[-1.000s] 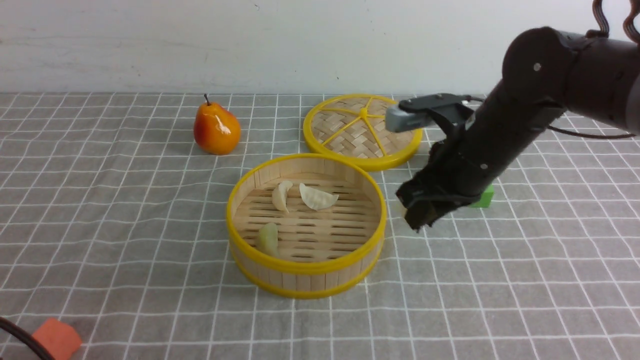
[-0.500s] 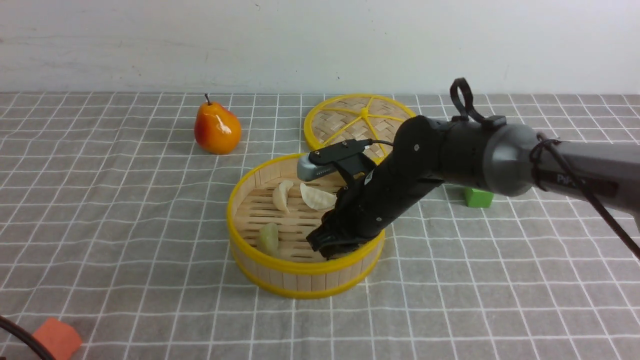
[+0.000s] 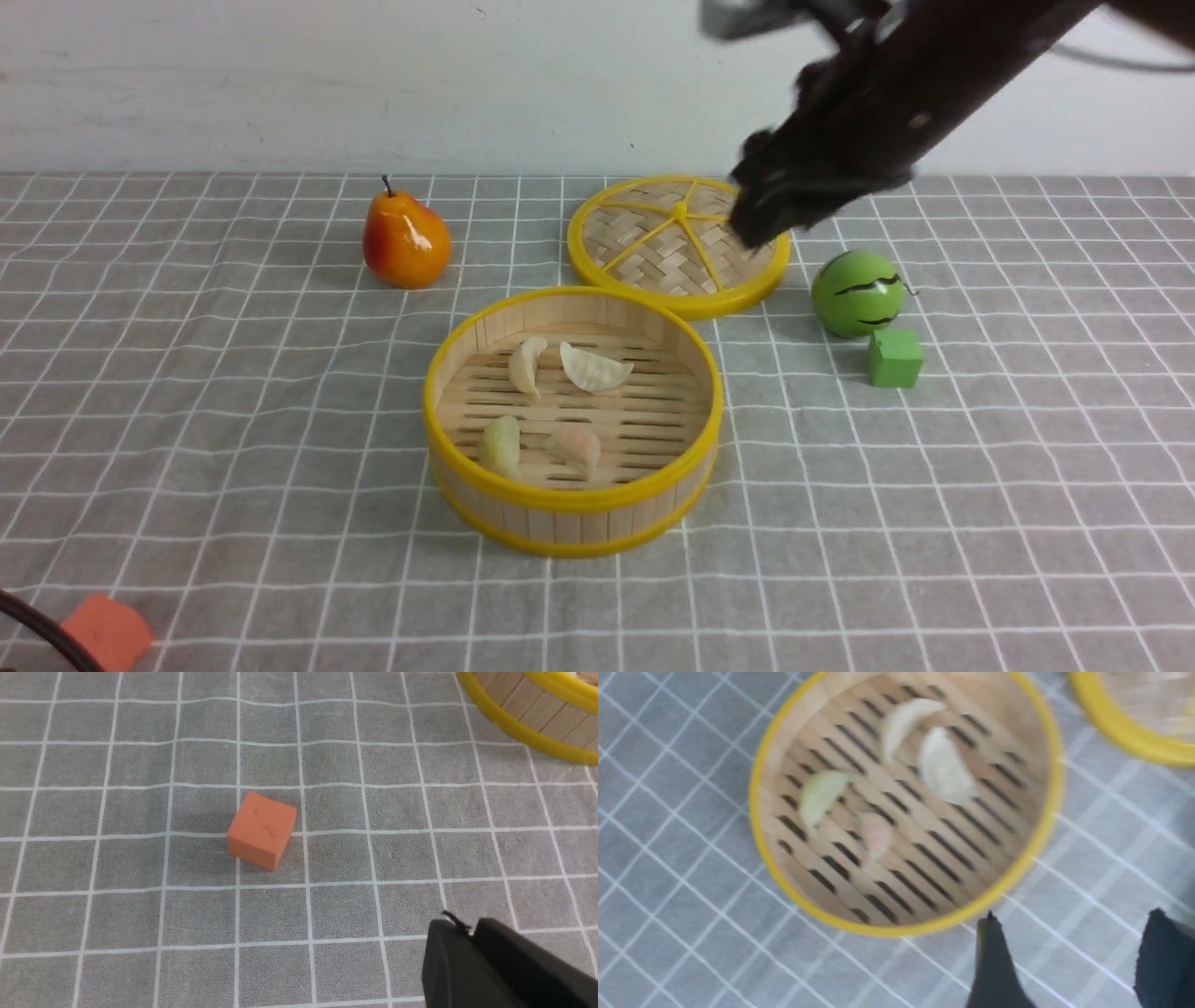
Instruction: Put the dumplings into the steamer on the table with the grey tablecloth.
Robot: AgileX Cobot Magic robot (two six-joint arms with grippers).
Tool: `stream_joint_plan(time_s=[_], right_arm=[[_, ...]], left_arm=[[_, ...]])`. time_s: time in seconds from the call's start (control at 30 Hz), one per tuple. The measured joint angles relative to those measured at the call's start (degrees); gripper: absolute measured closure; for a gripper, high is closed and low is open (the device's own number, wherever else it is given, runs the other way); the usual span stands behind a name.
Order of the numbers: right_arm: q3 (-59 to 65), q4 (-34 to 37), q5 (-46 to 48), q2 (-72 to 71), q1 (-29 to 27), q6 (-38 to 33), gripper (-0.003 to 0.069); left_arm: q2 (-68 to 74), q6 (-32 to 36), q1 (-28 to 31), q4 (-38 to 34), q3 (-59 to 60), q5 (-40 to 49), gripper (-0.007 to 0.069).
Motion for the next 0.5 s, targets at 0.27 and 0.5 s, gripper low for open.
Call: stream_joint_plan(time_s=[0.27, 0.5], right_arm=[[9.8, -7.5, 0.1, -26.5, -8.7, 4.1, 0.0646], [52.3, -6.2, -36.3, -55.3, -9.2, 3.3, 0.0679]], left_arm=[[0.0, 0.0, 0.0, 0.0, 0.0, 0.0, 0.0555], [0.0, 0.0, 0.0, 0.0, 0.0, 0.1, 0.0554]])
